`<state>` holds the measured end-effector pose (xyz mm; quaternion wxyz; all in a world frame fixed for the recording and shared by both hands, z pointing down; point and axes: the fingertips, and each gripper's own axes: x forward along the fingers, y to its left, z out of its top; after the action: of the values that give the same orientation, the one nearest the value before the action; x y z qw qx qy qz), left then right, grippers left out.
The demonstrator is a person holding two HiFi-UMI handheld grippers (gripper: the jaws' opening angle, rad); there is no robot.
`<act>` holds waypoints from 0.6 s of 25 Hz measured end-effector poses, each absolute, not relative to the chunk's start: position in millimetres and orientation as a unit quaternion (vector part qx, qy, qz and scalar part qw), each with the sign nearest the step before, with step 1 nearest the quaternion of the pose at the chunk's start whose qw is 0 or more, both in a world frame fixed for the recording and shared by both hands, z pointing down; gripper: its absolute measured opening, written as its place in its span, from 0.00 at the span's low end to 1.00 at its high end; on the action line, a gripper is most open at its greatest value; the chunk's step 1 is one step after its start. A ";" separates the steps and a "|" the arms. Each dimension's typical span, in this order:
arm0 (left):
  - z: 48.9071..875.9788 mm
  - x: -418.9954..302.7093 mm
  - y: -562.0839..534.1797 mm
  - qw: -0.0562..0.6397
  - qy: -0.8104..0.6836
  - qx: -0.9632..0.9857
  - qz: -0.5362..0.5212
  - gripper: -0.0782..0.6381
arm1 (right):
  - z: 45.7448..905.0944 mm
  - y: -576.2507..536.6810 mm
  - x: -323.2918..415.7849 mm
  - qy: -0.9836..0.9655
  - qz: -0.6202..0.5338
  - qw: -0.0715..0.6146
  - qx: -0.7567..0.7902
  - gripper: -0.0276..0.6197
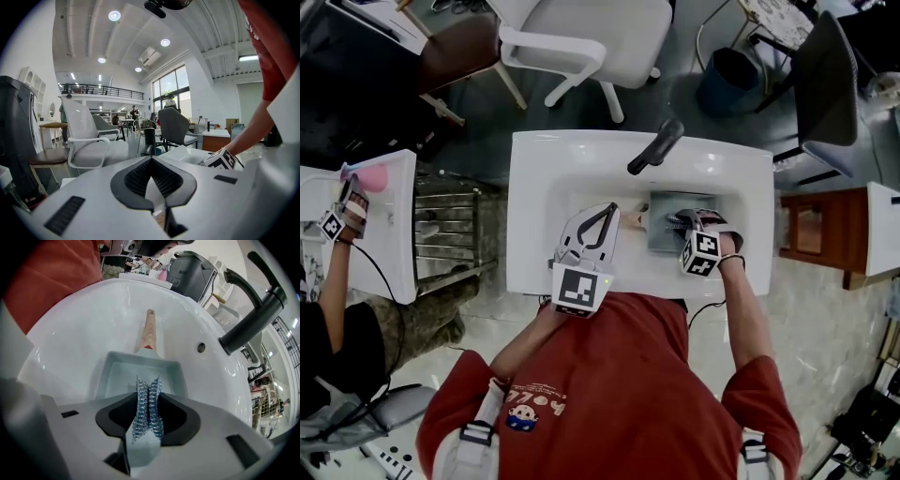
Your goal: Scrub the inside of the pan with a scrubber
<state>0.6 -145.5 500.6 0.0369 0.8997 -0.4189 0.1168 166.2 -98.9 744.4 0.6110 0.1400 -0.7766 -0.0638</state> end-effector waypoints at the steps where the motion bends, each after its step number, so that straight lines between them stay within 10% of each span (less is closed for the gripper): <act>1: 500.6 0.6 -145.7 0.033 -0.419 0.900 0.118 0.13 | 745.0 -102.0 166.5 -0.775 -0.068 0.611 0.145 0.27; 15: 506.1 -0.2 -143.3 0.034 -0.419 0.899 0.127 0.13 | 750.0 -135.3 169.0 -0.760 -0.134 0.608 0.184 0.27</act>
<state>-0.2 -143.3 506.1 0.0335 0.8985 -0.4188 0.1269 169.0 -135.3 750.0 0.6085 0.1837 -0.7603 -0.1338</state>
